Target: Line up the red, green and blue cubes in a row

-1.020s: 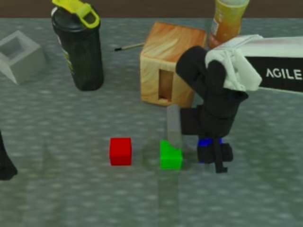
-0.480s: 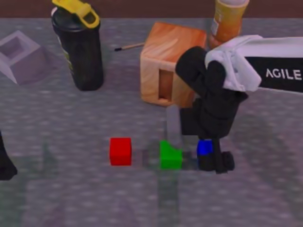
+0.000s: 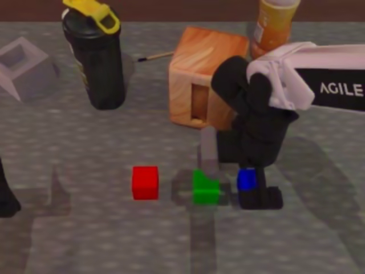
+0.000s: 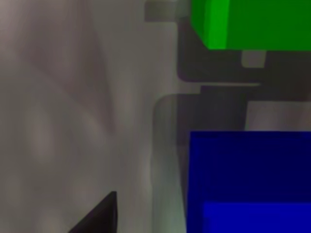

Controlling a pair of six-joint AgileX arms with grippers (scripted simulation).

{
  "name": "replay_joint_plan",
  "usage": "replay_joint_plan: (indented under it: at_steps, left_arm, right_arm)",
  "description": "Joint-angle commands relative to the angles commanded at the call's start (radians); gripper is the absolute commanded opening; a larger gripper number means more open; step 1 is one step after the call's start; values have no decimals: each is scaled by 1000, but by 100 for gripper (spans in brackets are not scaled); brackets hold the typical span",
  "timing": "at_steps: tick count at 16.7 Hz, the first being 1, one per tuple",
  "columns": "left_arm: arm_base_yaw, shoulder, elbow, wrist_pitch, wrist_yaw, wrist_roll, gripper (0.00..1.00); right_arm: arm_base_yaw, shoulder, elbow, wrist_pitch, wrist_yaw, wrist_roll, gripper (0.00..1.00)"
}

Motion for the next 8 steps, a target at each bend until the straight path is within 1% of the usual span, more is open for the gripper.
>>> replay_joint_plan:
  at_steps: [2,6,8]
  left_arm:
    - [0,0,0,0,0,0,100]
    - [0,0,0,0,0,0,100]
    - [0,0,0,0,0,0,100]
  right_arm:
    - [4,-8,29,-39,-1,-5,100]
    - [3,-52,130,-195,-1,-7,100]
    - [3,-72,166,-241,0,-7,100]
